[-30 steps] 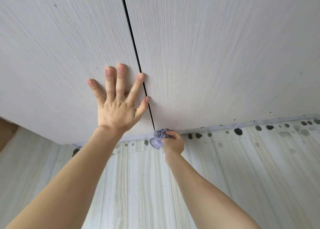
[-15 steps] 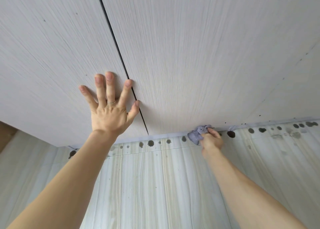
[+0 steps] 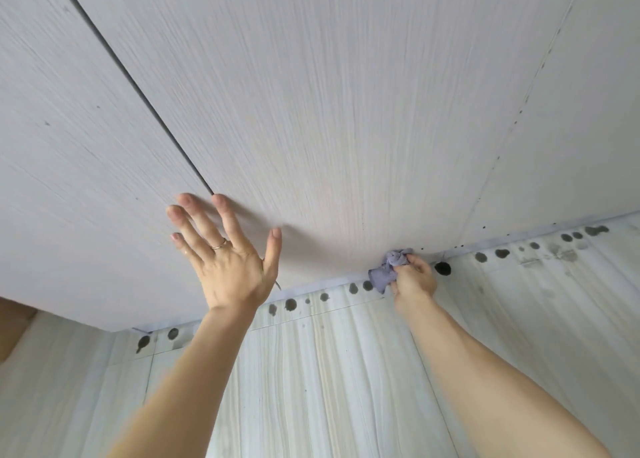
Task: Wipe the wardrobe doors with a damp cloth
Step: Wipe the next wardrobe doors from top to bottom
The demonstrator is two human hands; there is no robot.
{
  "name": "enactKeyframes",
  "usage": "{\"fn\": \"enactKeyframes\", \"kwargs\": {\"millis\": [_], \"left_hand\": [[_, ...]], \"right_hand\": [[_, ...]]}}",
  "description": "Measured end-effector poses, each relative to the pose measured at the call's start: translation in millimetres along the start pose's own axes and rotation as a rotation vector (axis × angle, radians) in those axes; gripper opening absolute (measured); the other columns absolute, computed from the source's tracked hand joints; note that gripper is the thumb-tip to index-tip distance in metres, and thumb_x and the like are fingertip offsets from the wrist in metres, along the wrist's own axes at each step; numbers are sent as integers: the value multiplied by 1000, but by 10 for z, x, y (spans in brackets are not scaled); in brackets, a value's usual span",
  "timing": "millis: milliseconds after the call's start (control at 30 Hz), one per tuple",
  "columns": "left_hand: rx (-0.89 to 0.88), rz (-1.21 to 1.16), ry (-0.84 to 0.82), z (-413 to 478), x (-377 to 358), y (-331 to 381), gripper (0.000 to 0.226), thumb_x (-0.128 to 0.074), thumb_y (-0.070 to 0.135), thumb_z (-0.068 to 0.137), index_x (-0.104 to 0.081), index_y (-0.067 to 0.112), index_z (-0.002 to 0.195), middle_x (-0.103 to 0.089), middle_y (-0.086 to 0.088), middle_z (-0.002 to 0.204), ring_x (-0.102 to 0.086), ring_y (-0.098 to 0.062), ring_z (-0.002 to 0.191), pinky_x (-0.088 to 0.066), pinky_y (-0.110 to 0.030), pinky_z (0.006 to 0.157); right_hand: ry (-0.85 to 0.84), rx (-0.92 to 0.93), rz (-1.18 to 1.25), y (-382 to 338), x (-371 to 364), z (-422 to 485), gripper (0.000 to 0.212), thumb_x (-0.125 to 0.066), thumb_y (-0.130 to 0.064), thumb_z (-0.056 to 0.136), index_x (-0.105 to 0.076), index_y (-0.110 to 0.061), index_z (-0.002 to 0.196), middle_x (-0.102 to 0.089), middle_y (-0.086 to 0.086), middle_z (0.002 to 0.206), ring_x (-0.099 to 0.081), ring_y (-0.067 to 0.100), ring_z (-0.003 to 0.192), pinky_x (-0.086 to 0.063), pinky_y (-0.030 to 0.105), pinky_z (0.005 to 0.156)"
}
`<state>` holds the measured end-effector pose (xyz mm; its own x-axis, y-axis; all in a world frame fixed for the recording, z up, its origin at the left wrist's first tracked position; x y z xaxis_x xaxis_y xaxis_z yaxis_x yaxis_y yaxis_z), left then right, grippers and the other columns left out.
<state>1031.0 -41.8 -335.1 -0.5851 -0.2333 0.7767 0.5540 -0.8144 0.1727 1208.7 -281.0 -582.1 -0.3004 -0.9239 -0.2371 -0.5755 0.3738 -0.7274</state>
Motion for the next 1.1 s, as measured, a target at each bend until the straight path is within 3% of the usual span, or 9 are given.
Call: {"fn": "enactKeyframes", "kwargs": {"millis": [133, 300, 367, 433, 533, 700, 933, 1000, 1100], "left_hand": [[168, -102, -1, 8, -66, 208, 113, -50, 70, 93, 8, -4, 155, 13, -39, 158, 14, -56, 147, -2, -70, 118], [229, -96, -11, 20, -100, 224, 124, -53, 77, 87, 8, -8, 153, 12, -41, 157, 13, -57, 146, 1, -68, 118], [227, -86, -12, 18, -94, 214, 124, -53, 77, 87, 7, -10, 153, 10, -42, 157, 11, -58, 146, 0, -68, 118], [224, -74, -11, 8, -87, 228, 124, -54, 77, 87, 5, -10, 153, 8, -43, 157, 9, -59, 146, -1, -68, 117], [212, -66, -21, -11, -74, 206, 123, -56, 76, 87, 6, -8, 154, 8, -41, 157, 9, -58, 146, -4, -71, 117], [187, -45, -42, -39, -91, 163, 123, -57, 75, 87, 6, -6, 155, 7, -41, 158, 8, -58, 147, -6, -73, 116], [212, -17, -64, -35, -103, 160, 121, -53, 77, 86, 11, 1, 155, 9, -39, 158, 8, -56, 147, -4, -72, 116], [215, -21, -85, -44, -82, 160, 118, -53, 74, 88, 14, 4, 156, 11, -37, 160, 10, -54, 148, -3, -72, 116], [186, -3, -121, -59, -52, 121, 109, -52, 64, 95, 18, 9, 157, 16, -31, 161, 15, -48, 150, 0, -72, 117]], "right_hand": [[51, 39, 171, -476, 336, 345, 32, -64, 16, 80, -68, -6, 103, -70, 12, 93, -65, 21, 73, -56, 24, 61], [-41, -35, 100, -333, 157, 151, 28, -68, 15, 78, -70, -7, 95, -72, 21, 98, -67, 24, 71, -58, 43, 78], [-139, -77, 47, -188, -58, -113, 22, -67, 16, 79, -68, -5, 86, -72, 18, 82, -65, 21, 61, -55, 40, 70], [-164, -129, 45, -44, -168, -249, 24, -63, 15, 85, -66, -8, 91, -68, 9, 78, -63, 18, 64, -53, 39, 74], [-132, -107, 27, -105, -111, -211, 31, -63, 16, 83, -66, -13, 93, -69, 12, 94, -66, 22, 77, -57, 41, 86], [50, 1, 96, -557, 288, 135, 39, -63, 16, 78, -67, -22, 84, -72, 16, 110, -68, 26, 85, -58, 40, 83], [-20, -52, 60, -473, -144, -517, 28, -64, 7, 85, -64, -21, 89, -69, 1, 86, -65, 15, 71, -51, 30, 58], [-69, -90, 87, -459, -326, -765, 26, -61, 8, 86, -61, -17, 92, -67, 1, 78, -61, 14, 66, -51, 29, 61], [-147, -106, 166, -656, -597, -1158, 29, -46, 13, 83, -56, -14, 88, -62, -2, 55, -51, 11, 43, -46, 24, 52]]}}
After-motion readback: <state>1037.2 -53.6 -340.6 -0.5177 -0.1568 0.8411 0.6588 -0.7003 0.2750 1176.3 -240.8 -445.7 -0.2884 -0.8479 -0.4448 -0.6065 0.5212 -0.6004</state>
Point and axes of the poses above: each hand's wrist, its own z-axis towards the middle knuckle, its own x-axis out of the back of the hand, y = z × x, the point moved 9 cm from there along z, towards the middle knuckle
